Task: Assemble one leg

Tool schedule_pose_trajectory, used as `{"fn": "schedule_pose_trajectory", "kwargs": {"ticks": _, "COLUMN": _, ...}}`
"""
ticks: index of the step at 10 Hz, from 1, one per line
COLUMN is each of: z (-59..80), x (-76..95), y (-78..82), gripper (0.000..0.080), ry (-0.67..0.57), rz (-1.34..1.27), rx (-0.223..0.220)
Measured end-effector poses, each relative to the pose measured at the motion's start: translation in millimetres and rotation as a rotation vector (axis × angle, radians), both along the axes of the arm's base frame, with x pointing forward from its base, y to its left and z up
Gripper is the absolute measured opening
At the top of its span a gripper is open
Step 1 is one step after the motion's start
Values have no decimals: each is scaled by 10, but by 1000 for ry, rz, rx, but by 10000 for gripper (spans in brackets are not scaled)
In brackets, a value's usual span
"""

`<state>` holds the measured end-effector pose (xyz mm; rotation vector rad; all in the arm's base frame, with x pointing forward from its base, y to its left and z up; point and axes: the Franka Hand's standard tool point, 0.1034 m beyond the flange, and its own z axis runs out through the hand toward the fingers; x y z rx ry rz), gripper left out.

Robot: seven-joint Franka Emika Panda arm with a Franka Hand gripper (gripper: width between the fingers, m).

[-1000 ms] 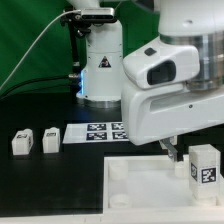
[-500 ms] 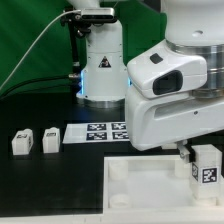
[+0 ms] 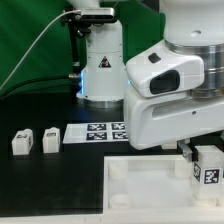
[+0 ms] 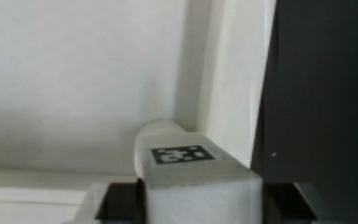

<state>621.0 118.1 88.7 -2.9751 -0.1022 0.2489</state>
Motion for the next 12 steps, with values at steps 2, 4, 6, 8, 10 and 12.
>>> {"fn": "schedule_pose_trajectory", "kwargs": {"ticks": 2, "z": -5, "x": 17, "y": -2, "gripper": 303, "ry": 47, "rz": -297, "rx": 3}}
{"fn": "schedule_pose_trajectory", "kwargs": {"ticks": 4, "z": -8, "x": 35, "y": -10, "gripper": 303, "ry": 136, "rz": -672, "rx": 22}}
{"fn": "schedule_pose_trajectory", "kwargs": {"ticks": 6, "z": -3, "x": 29, "y": 30, "gripper": 303, "ry": 172, "rz": -827, "rx": -8}}
{"fn": "schedule_pose_trajectory", "kwargs": {"ticks": 8, "z": -3, "x": 28, "y": 41, "gripper": 302, "ry": 207, "rz": -982, "rx": -37}}
{"fn": "schedule_pose_trajectory", "kwargs": {"ticks": 10, "z": -15, "x": 88, "y": 2, "gripper": 300, "ry": 235, "rz": -1192, "rx": -25}}
{"fn": "schedule_pose_trajectory", "kwargs": {"ticks": 12, "z": -16, "x": 102, "y": -41, "gripper": 300, "ry": 246, "rz": -1376, "rx": 19}}
